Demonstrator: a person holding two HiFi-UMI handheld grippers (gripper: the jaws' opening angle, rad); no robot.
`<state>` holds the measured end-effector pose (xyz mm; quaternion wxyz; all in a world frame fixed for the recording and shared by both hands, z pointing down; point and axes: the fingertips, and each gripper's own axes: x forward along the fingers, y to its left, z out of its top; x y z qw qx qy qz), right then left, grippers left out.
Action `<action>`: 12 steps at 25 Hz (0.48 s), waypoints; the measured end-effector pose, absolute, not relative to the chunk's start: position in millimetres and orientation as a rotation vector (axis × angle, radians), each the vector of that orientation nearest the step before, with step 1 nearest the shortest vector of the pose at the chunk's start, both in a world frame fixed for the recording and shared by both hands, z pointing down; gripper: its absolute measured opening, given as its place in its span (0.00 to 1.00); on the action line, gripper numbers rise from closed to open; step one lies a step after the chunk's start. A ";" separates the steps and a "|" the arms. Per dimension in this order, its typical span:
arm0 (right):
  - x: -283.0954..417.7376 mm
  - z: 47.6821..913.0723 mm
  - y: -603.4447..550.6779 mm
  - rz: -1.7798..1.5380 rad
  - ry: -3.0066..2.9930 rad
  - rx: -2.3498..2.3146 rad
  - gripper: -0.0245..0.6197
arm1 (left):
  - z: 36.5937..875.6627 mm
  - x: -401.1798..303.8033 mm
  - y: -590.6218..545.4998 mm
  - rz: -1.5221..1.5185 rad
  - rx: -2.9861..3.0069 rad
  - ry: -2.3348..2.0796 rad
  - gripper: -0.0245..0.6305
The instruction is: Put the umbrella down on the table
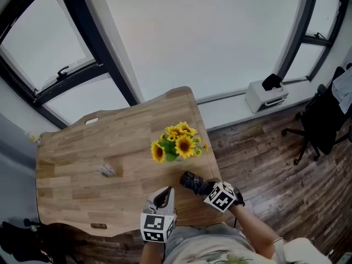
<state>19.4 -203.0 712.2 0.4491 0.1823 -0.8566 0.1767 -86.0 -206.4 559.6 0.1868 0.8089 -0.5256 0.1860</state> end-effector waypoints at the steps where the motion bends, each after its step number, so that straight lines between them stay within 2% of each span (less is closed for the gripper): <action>1: 18.8 713.9 -202.8 0.434 -2.116 0.447 0.30 | 560.1 -85.2 -207.9 0.525 2.280 -1.475 0.04; 12: 16.2 731.5 -198.0 0.410 -2.081 0.406 0.31 | 571.8 -85.4 -217.7 0.541 2.277 -1.450 0.04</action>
